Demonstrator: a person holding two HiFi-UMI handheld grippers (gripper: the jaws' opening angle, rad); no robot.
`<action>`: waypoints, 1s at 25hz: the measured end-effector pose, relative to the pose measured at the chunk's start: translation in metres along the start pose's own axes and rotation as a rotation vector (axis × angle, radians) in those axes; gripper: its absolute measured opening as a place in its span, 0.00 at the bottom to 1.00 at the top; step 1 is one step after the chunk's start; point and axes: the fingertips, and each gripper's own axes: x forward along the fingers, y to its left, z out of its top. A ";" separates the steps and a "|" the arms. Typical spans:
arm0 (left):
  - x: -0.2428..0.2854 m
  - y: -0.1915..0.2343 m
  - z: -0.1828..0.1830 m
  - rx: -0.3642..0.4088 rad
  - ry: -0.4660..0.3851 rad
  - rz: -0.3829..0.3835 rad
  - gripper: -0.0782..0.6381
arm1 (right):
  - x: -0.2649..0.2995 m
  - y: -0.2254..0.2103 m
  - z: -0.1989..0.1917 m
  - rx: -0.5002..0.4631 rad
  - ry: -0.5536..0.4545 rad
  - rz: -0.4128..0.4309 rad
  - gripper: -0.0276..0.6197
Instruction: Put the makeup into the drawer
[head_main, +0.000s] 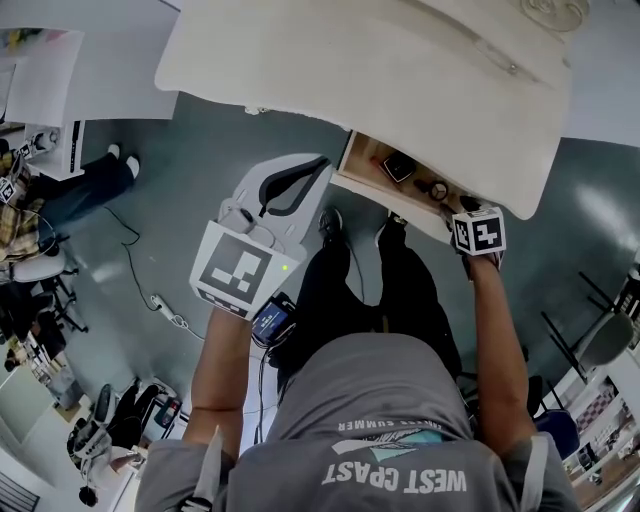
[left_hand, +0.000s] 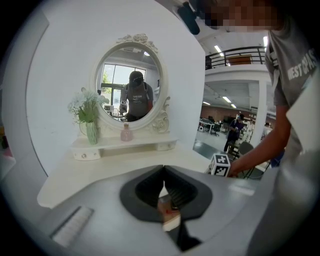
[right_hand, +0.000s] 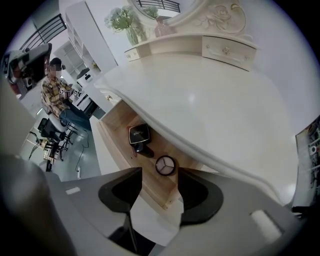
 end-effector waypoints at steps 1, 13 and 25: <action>-0.004 0.000 0.003 0.002 -0.005 0.002 0.11 | -0.004 0.002 0.000 0.001 -0.004 0.005 0.40; -0.056 -0.016 0.045 0.060 -0.072 0.012 0.11 | -0.108 0.042 0.026 -0.040 -0.190 0.024 0.22; -0.110 -0.038 0.094 0.155 -0.173 0.001 0.11 | -0.275 0.101 0.102 -0.217 -0.576 -0.015 0.04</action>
